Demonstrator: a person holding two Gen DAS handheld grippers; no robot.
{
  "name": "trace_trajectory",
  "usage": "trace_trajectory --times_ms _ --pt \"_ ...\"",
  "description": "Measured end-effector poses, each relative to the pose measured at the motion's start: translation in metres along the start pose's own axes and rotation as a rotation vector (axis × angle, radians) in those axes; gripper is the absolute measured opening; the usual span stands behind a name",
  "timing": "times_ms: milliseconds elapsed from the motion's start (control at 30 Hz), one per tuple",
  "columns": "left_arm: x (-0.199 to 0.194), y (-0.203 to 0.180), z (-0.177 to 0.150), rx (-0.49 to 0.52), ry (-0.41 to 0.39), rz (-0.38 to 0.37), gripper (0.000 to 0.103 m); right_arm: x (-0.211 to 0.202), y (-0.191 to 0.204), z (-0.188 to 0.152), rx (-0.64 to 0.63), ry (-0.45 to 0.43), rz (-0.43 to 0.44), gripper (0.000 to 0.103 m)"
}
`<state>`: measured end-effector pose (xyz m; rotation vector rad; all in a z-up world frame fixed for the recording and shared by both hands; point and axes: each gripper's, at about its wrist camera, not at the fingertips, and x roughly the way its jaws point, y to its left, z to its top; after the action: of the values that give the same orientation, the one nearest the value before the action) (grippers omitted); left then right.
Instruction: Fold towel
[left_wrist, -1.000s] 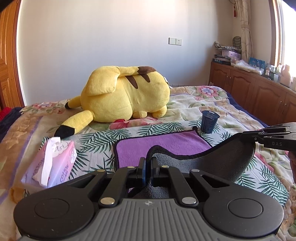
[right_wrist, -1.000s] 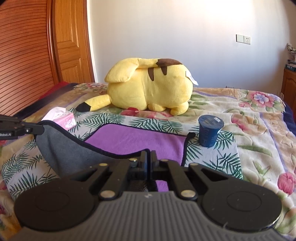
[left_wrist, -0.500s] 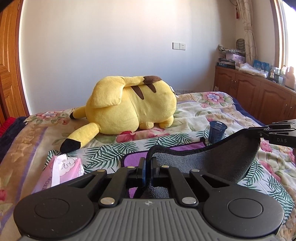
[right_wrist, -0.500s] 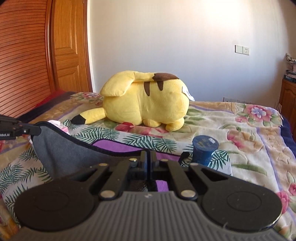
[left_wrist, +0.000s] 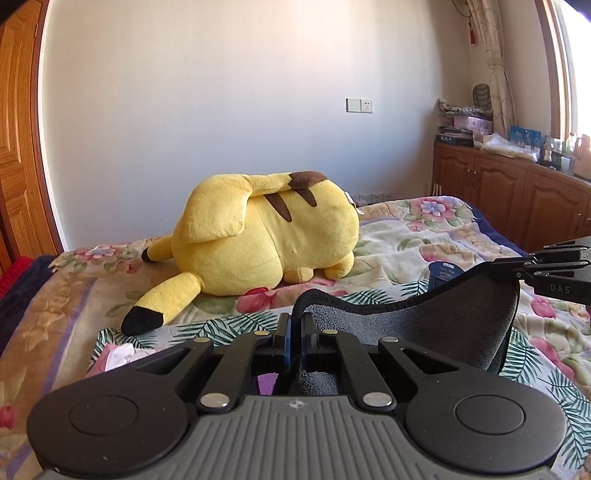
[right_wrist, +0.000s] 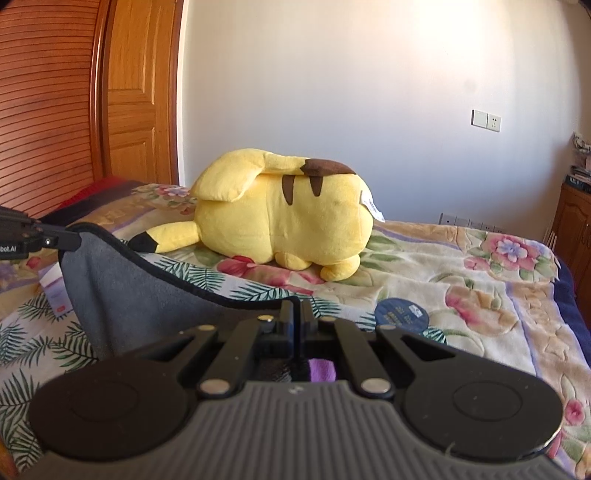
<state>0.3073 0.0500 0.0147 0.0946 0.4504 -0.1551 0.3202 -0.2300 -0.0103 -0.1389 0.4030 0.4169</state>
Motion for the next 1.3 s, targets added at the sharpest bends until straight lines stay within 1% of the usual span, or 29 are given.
trace_trajectory --times_ms 133,267,467,800,933,1067,1300 --pt "0.005 0.007 0.002 -0.017 -0.005 0.005 0.0 0.007 0.0 0.004 -0.015 -0.007 -0.011 0.003" --pt "0.011 0.012 0.004 -0.012 -0.005 0.021 0.0 0.012 -0.001 0.007 -0.025 -0.021 -0.02 0.003" --pt "0.019 0.013 0.008 -0.008 -0.036 0.057 0.0 0.024 -0.008 0.007 -0.011 -0.034 -0.049 0.003" --pt "0.057 0.019 0.002 -0.003 -0.017 0.09 0.0 0.049 -0.014 0.002 -0.014 -0.068 -0.103 0.003" --pt "0.07 0.017 -0.003 0.012 -0.03 0.112 0.0 0.066 -0.019 -0.003 -0.018 -0.044 -0.105 0.003" --pt "0.085 0.016 -0.007 0.019 -0.026 0.123 0.0 0.08 -0.022 -0.01 -0.014 -0.032 -0.115 0.003" --pt "0.118 0.013 -0.018 0.033 0.026 0.135 0.0 0.105 -0.026 -0.02 -0.02 -0.007 -0.12 0.003"
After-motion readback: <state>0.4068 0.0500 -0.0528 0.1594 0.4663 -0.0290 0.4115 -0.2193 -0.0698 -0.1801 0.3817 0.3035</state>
